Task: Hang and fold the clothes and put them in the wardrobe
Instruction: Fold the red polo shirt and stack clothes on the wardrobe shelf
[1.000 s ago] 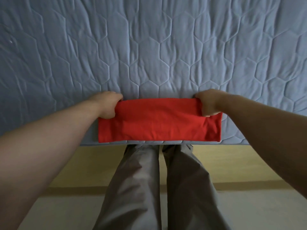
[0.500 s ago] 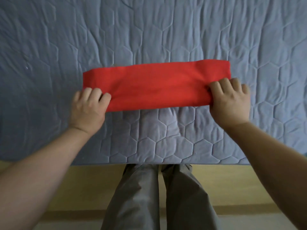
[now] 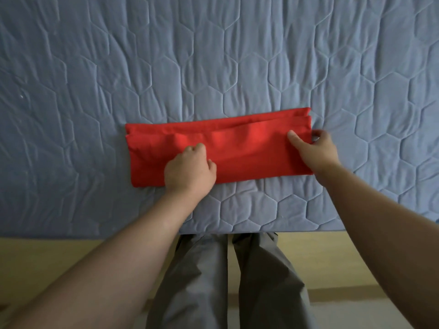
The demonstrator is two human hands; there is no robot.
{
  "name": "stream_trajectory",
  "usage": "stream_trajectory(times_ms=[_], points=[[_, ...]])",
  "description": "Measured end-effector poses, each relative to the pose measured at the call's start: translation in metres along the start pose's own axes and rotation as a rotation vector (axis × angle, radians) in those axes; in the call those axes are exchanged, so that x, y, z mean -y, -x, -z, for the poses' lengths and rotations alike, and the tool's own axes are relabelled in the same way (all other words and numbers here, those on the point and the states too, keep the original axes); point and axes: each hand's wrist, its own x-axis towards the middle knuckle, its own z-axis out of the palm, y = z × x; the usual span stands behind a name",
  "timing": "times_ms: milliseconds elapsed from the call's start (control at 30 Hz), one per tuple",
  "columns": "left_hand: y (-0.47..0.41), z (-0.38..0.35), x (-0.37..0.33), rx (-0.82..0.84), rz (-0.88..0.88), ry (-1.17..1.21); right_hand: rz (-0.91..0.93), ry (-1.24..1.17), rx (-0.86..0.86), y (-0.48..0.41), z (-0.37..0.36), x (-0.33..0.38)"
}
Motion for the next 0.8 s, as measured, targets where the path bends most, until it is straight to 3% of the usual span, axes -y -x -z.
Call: stream_trajectory(times_ms=[100,200,400,467,567,700,733,800], points=[[-0.013,-0.008,-0.014,0.140,0.152,0.263,-0.112,-0.099,0.156,-0.007,0.007,0.007],[-0.022,-0.018,-0.027,0.177,0.192,0.450,-0.049,-0.195,0.242,0.007,0.013,0.013],[-0.028,-0.033,-0.073,0.182,0.163,0.682,0.233,-0.121,0.026,0.084,0.039,0.018],[-0.023,-0.037,-0.093,0.301,0.137,0.867,0.258,-0.105,-0.059,0.114,0.044,0.025],[-0.017,-0.031,-0.111,0.508,0.237,1.283,0.283,-0.111,-0.108,0.148,0.036,0.044],[-0.024,-0.002,-0.062,0.873,0.353,1.712,0.310,-0.117,0.013,0.175,-0.009,0.073],[-0.028,0.005,-0.039,0.899,0.399,1.809,0.331,-0.093,0.050,0.179,-0.025,0.080],[-0.035,0.014,0.006,0.777,0.478,1.878,0.383,-0.064,0.118,0.185,-0.065,0.096]])
